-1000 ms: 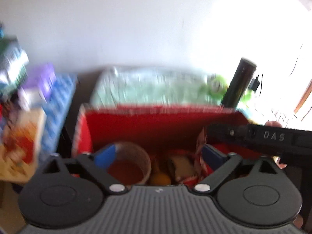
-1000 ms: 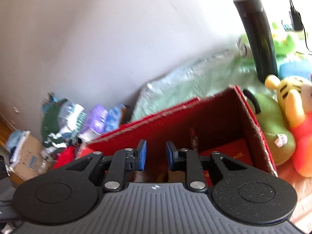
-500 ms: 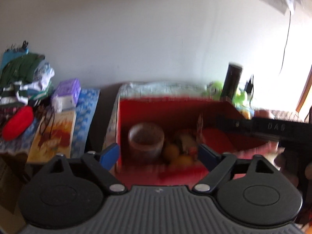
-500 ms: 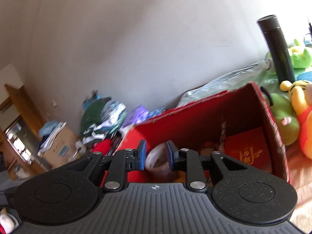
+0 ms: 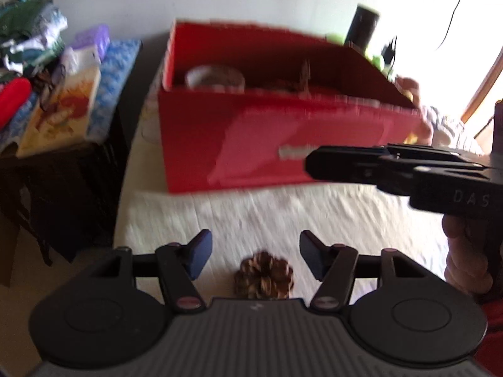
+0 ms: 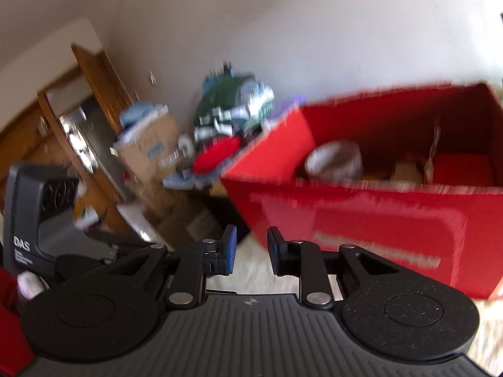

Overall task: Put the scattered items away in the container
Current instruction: 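Withdraw the right gripper and reach down to the brown pinecone, then close the right gripper around the brown pinecone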

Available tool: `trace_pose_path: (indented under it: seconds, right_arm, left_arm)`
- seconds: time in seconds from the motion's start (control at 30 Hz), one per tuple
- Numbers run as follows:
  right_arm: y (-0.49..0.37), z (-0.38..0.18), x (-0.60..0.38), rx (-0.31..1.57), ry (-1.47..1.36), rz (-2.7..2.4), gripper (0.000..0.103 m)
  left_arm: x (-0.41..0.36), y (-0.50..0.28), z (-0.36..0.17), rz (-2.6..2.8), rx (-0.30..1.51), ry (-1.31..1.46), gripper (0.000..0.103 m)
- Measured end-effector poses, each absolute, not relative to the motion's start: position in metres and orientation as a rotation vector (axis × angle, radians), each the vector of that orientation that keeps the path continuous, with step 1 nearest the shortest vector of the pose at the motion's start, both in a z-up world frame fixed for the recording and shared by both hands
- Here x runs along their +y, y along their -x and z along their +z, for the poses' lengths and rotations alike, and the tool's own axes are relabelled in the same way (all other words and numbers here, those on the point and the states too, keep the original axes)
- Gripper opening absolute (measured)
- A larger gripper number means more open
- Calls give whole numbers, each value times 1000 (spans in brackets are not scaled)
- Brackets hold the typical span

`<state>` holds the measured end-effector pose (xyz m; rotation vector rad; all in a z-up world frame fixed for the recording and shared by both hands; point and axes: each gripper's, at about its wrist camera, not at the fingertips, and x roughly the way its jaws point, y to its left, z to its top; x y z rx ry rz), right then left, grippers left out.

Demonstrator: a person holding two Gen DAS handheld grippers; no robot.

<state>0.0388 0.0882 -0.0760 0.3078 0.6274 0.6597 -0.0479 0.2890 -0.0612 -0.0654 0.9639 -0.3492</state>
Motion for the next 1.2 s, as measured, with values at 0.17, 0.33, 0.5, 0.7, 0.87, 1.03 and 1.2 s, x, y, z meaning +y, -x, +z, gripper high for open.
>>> trace_pose_path:
  seconds: [0.17,0.33,0.5,0.7,0.87,1.03,1.2]
  right_arm:
    - [-51,-99,96,837,-314,685,34]
    - [-54,-115,110,986,-300,722,34]
    - [-49,-122,111,1048,-299,750,38]
    - [-51,-128,102,1089,-364,737,51]
    - [-52,-131,94,1127,-417,744,50]
    - [-49,-128,82,1125,-441,721,46]
    - [-46,-123,59,1085,-497,644,46]
  left_arm:
    - [284,48,-82,-393,1063,69,69]
    - [279,44,-98,-395,1140,76,69]
    - [273,44,-105,-392,1161,40,64]
    - [267,44,-104,-402,1132,-16,59]
    - [261,40,-104,-432,1133,-46,60]
    - [252,33,-104,-478,1128,-53,59]
    - [231,25,-98,-544,1073,-102,59]
